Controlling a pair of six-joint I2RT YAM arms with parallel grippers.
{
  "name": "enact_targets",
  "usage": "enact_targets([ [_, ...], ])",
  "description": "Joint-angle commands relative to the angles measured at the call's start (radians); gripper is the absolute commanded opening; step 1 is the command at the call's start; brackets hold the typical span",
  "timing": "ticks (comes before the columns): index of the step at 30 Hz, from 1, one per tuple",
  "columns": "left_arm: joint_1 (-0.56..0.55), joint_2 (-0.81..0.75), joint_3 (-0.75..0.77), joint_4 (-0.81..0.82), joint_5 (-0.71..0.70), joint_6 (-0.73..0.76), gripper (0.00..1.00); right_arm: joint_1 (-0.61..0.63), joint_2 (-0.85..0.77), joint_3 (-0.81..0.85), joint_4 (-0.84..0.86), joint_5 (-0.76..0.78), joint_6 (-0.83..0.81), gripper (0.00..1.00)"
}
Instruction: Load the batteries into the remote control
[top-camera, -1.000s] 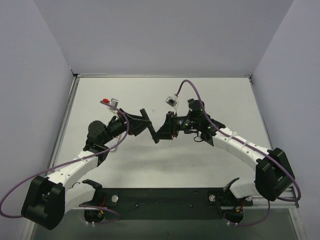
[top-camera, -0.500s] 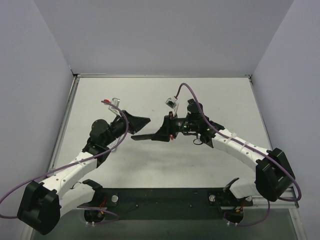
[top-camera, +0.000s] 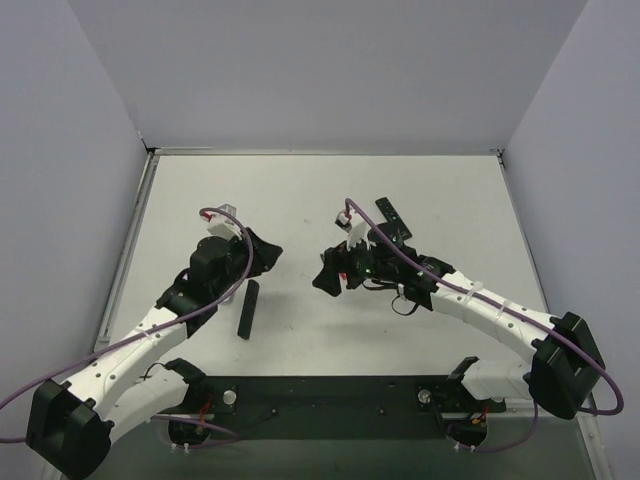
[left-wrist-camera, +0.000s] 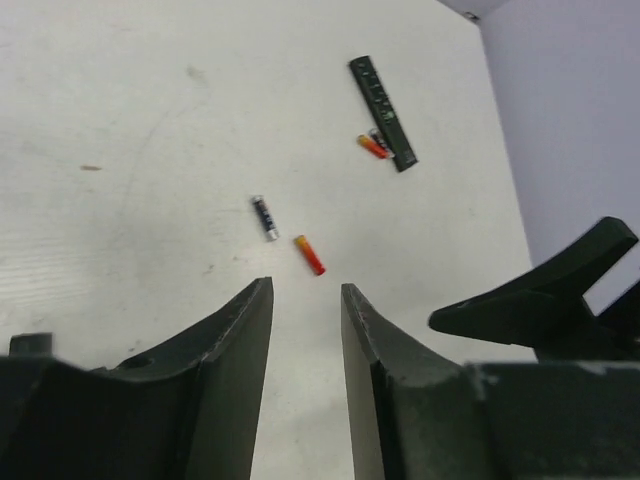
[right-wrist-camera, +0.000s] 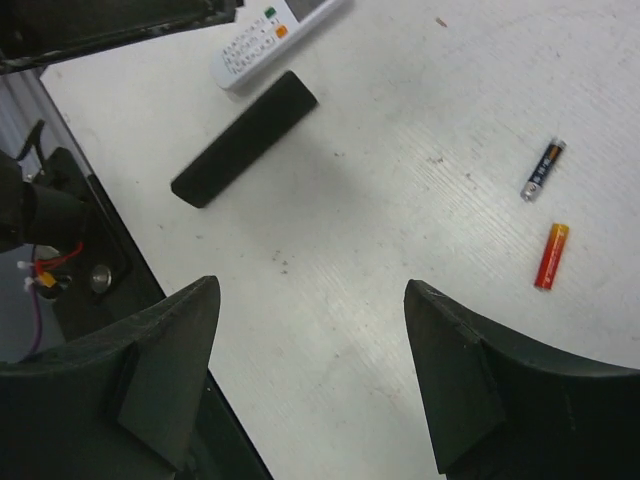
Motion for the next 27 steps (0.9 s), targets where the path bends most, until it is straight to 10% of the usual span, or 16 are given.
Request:
enact_targets([
  [1, -0.003, -0.04, 0.043, -0.269, -0.144, 0.066, 0.55, -0.003, -0.015, -0.019, -0.083, 0.084, -0.046, 0.7],
  [11, -0.06, 0.091, 0.106, -0.663, -0.385, 0.085, 0.62, -0.006, -0.009, -0.046, -0.1, 0.098, -0.074, 0.7],
  [27, -0.06, 0.414, 0.157, -0.743, -0.41, 0.055, 0.75, -0.046, -0.013, -0.092, -0.061, 0.039, -0.08, 0.7],
])
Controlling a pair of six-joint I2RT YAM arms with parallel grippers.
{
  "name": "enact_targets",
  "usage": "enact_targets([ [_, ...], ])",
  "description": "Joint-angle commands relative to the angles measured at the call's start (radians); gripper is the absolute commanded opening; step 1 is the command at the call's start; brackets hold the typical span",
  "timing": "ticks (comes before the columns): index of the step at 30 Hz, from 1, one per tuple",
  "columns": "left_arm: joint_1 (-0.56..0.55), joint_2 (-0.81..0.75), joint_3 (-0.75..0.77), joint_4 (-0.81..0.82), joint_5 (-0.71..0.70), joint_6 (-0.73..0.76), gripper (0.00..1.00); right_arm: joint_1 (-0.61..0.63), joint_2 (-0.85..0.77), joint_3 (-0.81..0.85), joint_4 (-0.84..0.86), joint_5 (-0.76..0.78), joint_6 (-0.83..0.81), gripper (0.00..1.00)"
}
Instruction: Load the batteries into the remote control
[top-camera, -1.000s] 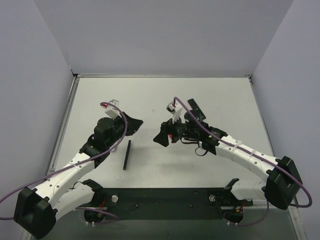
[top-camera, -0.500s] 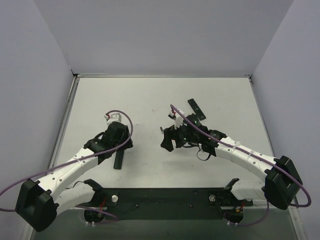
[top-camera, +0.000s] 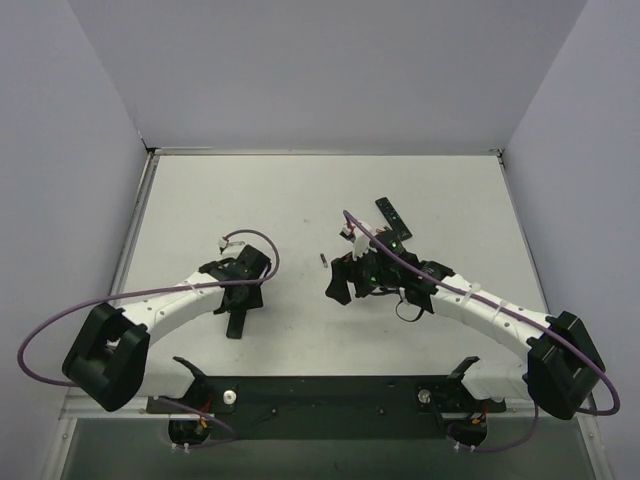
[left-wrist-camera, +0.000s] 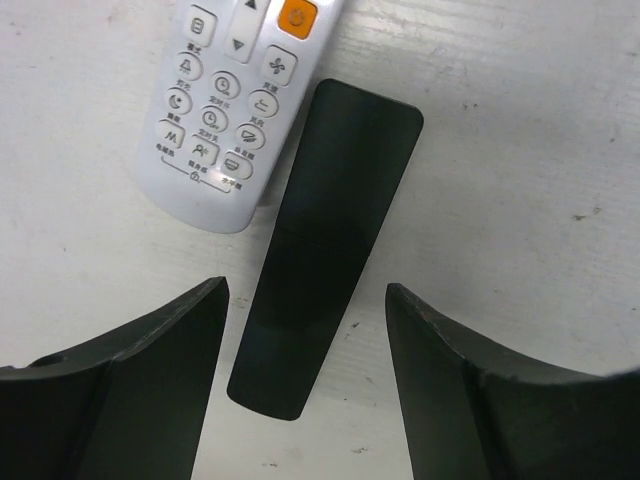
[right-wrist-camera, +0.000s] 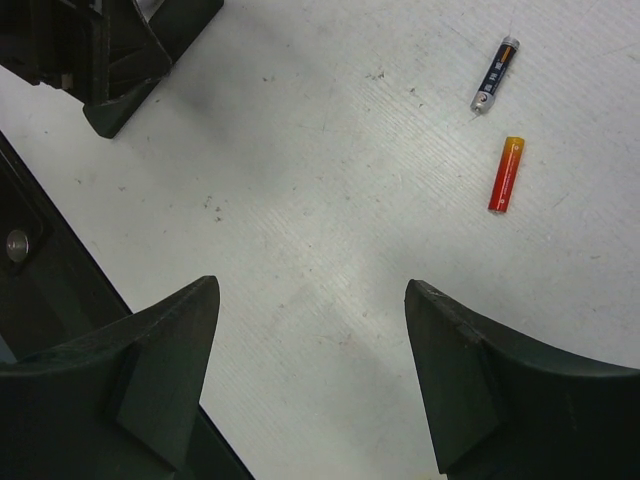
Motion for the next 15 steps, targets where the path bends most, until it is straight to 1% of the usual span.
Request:
enact_targets([
  [1, -0.003, 0.064, 0.052, 0.009, 0.047, 0.019, 0.76, -0.022, -0.018, -0.026, 0.039, -0.032, -0.008, 0.7],
  [3, -0.001, 0.087, 0.05, 0.017, 0.067, 0.023, 0.77, -0.027, -0.026, -0.033, 0.045, -0.038, -0.006, 0.7],
  [4, 0.0, 0.093, 0.049, 0.022, 0.079, 0.027, 0.79, -0.034, -0.029, -0.041, 0.047, -0.041, -0.003, 0.7],
  [8, -0.001, 0.133, 0.058, 0.034, 0.124, 0.048, 0.79, -0.051, -0.038, -0.055, 0.06, -0.06, 0.006, 0.7],
  [10, -0.008, 0.15, 0.064, 0.045, 0.165, 0.071, 0.76, -0.059, -0.04, -0.058, 0.068, -0.067, 0.011, 0.7],
  [11, -0.014, 0.16, 0.076, 0.049, 0.177, 0.079, 0.68, -0.06, -0.04, -0.059, 0.07, -0.07, 0.011, 0.7],
  [14, -0.052, 0.177, 0.096, 0.078, 0.229, 0.114, 0.59, -0.065, -0.038, -0.06, 0.076, -0.08, 0.014, 0.7],
  [15, -0.073, 0.18, 0.104, 0.083, 0.255, 0.135, 0.59, -0.066, -0.04, -0.06, 0.076, -0.08, 0.017, 0.7],
])
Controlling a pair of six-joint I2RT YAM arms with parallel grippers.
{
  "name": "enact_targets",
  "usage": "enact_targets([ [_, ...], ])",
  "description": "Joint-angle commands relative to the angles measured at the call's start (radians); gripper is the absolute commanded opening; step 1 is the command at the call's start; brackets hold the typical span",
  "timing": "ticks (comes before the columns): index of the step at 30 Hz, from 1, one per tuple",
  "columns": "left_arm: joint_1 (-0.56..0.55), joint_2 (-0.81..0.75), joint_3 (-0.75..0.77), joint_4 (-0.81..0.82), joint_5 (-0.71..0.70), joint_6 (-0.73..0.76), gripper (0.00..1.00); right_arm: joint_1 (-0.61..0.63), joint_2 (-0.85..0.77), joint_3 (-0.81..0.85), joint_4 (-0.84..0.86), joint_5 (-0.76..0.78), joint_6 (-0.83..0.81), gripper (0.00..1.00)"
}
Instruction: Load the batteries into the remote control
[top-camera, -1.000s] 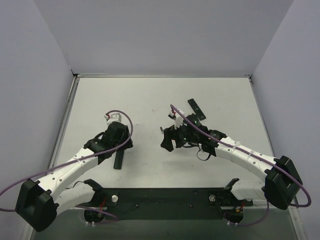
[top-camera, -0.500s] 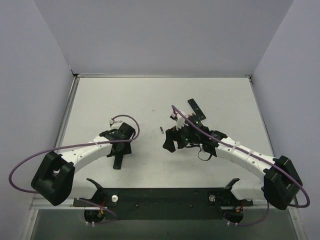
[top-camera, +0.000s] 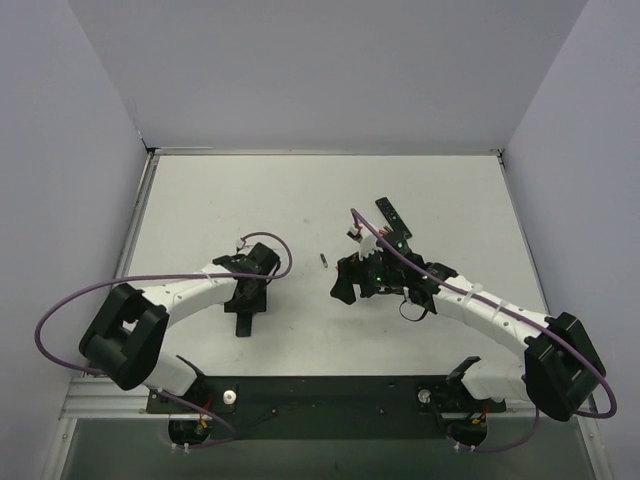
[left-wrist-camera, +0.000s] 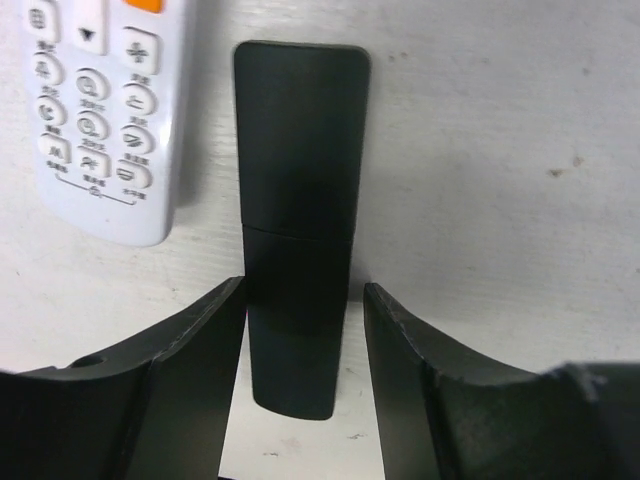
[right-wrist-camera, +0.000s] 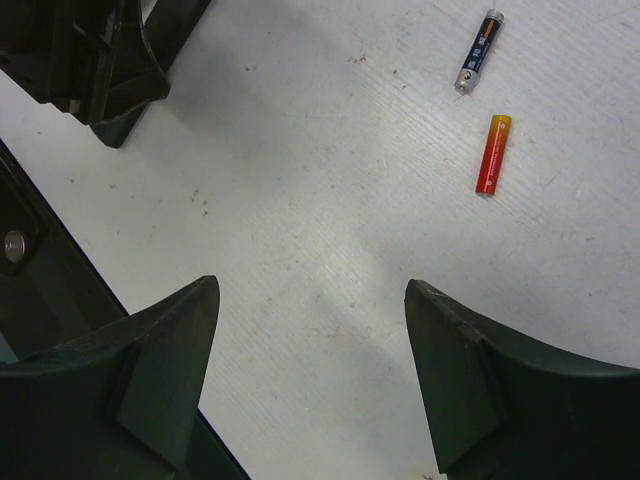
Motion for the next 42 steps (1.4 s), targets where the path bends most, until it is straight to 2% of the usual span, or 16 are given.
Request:
enact_targets([
  [1, -0.075, 0.037, 0.058, 0.083, 0.157, 0.068, 0.59, -0.009, -0.037, -0.006, 0.044, -0.032, 0.008, 0.7],
  [8, -0.221, 0.117, 0.169, 0.063, 0.159, 0.099, 0.59, -0.015, -0.033, -0.005, 0.044, -0.038, 0.017, 0.7],
  [12, -0.221, 0.11, 0.155, 0.041, 0.108, -0.014, 0.66, -0.018, -0.033, -0.003, 0.042, -0.04, 0.019, 0.7],
  [18, -0.214, 0.119, 0.104, 0.029, 0.102, -0.09, 0.78, -0.02, -0.027, 0.0, 0.041, -0.041, 0.019, 0.7],
  [23, -0.212, 0.074, 0.042, 0.023, 0.084, -0.188, 0.79, -0.02, -0.026, 0.001, 0.039, -0.038, 0.02, 0.7],
  [27, -0.214, 0.048, 0.003, 0.058, 0.093, -0.199, 0.77, -0.021, -0.018, 0.001, 0.047, -0.041, 0.023, 0.7],
  [32, -0.214, 0.117, 0.029, 0.079, 0.12, -0.171, 0.68, -0.021, -0.013, 0.007, 0.051, -0.049, 0.029, 0.7],
  [36, -0.217, 0.123, 0.032, 0.113, 0.145, -0.127, 0.49, -0.035, -0.026, 0.003, 0.045, -0.056, 0.029, 0.7],
  [42, -0.227, 0.067, 0.052, 0.161, 0.206, 0.033, 0.31, -0.095, -0.029, -0.013, 0.073, -0.124, 0.063, 0.7],
])
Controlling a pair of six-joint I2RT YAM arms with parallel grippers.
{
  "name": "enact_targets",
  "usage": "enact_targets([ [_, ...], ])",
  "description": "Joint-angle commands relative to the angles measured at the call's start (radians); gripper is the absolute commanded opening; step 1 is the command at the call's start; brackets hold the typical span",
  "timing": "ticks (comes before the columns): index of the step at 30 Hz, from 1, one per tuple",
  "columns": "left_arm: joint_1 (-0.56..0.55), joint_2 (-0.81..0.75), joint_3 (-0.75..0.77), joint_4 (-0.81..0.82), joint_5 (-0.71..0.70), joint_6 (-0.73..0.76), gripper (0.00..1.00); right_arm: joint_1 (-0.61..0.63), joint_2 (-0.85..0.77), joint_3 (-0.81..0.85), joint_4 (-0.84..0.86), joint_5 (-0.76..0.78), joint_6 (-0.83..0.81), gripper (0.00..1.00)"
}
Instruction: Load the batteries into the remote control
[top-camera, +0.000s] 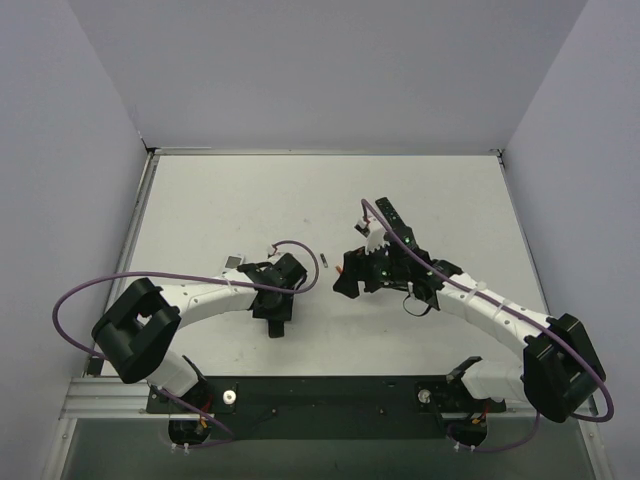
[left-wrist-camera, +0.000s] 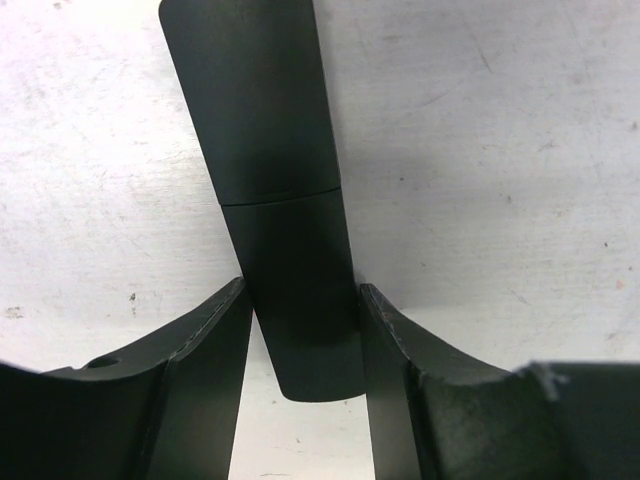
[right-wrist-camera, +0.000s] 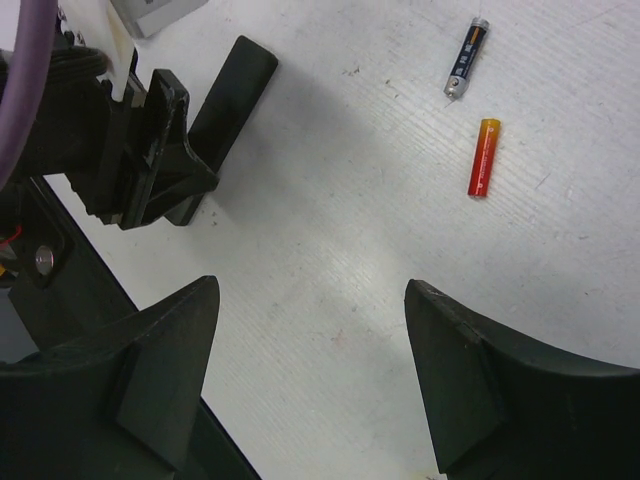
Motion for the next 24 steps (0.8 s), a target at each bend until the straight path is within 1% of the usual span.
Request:
enact_targets([
  [1, -0.016, -0.01, -0.003, 0.105, 0.143, 0.155, 0.26, -0.048, -0.027, -0.016, 0.069, -0.08, 0.04, 0.7],
  [3, -0.018, -0.039, -0.004, 0.136, 0.162, 0.191, 0.23, -0.071, -0.023, -0.019, 0.094, -0.112, 0.065, 0.7],
  [4, -0.019, -0.05, -0.007, 0.148, 0.182, 0.217, 0.16, -0.077, -0.018, -0.019, 0.1, -0.12, 0.094, 0.7],
  [5, -0.019, -0.06, -0.009, 0.171, 0.191, 0.228, 0.15, -0.08, -0.017, -0.019, 0.106, -0.125, 0.106, 0.7],
  [8, -0.022, -0.115, -0.017, 0.228, 0.231, 0.277, 0.05, -0.085, 0.006, -0.013, 0.12, -0.131, 0.167, 0.7],
  [10, -0.025, -0.161, -0.024, 0.26, 0.249, 0.312, 0.04, -0.087, 0.026, -0.013, 0.151, -0.137, 0.215, 0.7],
  [12, -0.028, -0.203, -0.038, 0.3, 0.272, 0.338, 0.0, -0.087, 0.043, -0.017, 0.184, -0.134, 0.293, 0.7],
  [18, -0.042, -0.28, -0.049, 0.351, 0.326, 0.441, 0.0, -0.087, 0.114, -0.031, 0.302, -0.183, 0.453, 0.7],
  [24, -0.056, -0.313, -0.052, 0.354, 0.361, 0.507, 0.0, -0.088, 0.151, -0.026, 0.367, -0.215, 0.517, 0.7],
])
